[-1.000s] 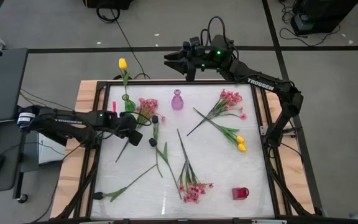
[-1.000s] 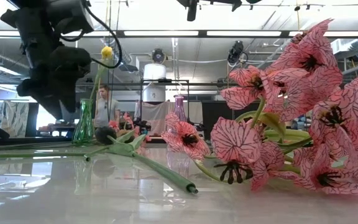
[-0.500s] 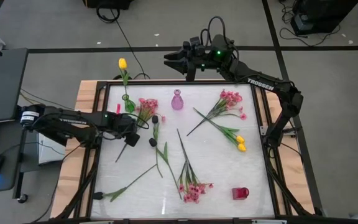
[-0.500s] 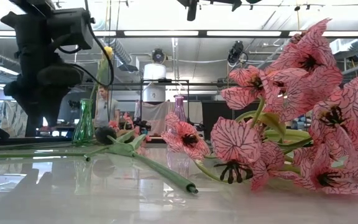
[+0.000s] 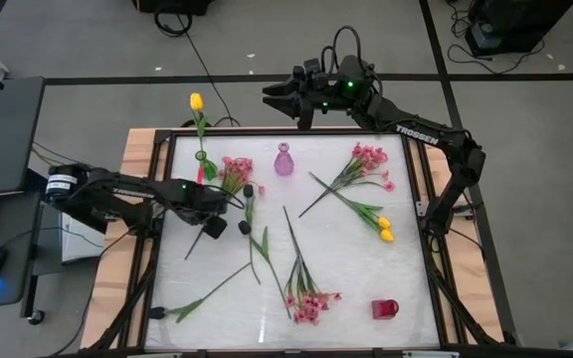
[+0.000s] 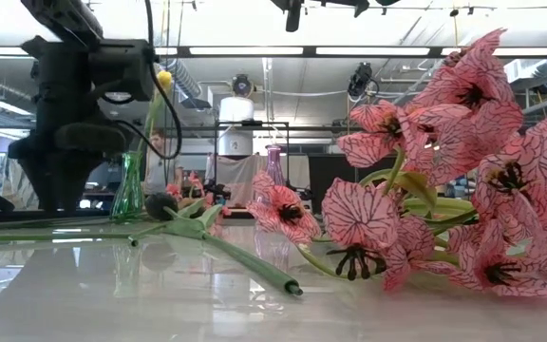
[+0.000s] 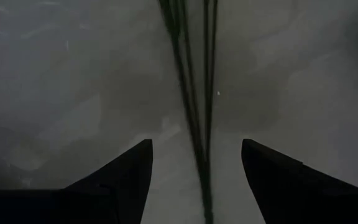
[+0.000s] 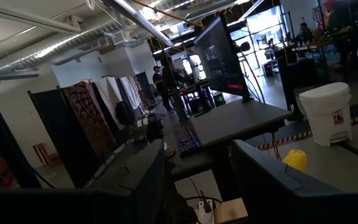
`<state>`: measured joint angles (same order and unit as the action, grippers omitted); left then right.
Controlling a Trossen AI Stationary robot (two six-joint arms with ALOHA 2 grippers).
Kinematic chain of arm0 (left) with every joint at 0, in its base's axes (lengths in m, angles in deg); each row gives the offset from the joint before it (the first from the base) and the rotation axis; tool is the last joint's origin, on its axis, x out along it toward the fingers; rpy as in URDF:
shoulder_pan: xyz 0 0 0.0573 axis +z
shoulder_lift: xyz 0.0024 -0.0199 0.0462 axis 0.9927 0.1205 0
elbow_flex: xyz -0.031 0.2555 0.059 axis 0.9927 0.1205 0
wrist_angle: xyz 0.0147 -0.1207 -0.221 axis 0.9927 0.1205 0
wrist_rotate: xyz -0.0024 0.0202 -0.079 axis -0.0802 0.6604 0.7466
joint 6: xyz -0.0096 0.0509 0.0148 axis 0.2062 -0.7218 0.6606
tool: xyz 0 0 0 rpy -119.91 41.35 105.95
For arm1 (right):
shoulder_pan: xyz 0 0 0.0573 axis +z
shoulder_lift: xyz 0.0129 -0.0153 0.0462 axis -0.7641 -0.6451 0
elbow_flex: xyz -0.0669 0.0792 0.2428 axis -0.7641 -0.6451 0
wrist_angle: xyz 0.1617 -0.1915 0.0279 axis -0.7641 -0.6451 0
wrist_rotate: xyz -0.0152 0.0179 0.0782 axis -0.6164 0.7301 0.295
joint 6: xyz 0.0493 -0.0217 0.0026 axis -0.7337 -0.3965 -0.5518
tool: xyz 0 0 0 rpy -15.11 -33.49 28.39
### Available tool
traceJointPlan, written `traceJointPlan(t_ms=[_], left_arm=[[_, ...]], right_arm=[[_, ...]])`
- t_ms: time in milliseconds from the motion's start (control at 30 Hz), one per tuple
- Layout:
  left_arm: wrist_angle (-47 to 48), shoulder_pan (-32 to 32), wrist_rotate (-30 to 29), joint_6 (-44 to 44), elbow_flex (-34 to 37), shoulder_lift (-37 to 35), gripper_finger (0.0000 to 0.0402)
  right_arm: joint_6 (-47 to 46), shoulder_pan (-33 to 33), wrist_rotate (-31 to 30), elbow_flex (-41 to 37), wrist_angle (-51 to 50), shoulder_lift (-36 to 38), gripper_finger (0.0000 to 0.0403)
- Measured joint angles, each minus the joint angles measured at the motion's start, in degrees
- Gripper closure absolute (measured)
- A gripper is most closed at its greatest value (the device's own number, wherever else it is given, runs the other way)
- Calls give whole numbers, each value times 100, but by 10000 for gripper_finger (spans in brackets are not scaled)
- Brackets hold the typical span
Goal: Sort flowers into vase by color
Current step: Put the top left pink flowers into the purple vase
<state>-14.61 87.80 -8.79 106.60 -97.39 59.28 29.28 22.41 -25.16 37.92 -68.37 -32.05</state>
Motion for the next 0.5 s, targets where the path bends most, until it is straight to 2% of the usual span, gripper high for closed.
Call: traceJointPlan(t_ms=[267, 500], left_arm=[[-350, 123, 205, -279, 0, 391, 157], [-379, 123, 307, -272, -4, 488, 200]], right_arm=[[0, 1, 0, -1, 0, -1, 207], [0, 0, -1, -1, 1, 0, 207]])
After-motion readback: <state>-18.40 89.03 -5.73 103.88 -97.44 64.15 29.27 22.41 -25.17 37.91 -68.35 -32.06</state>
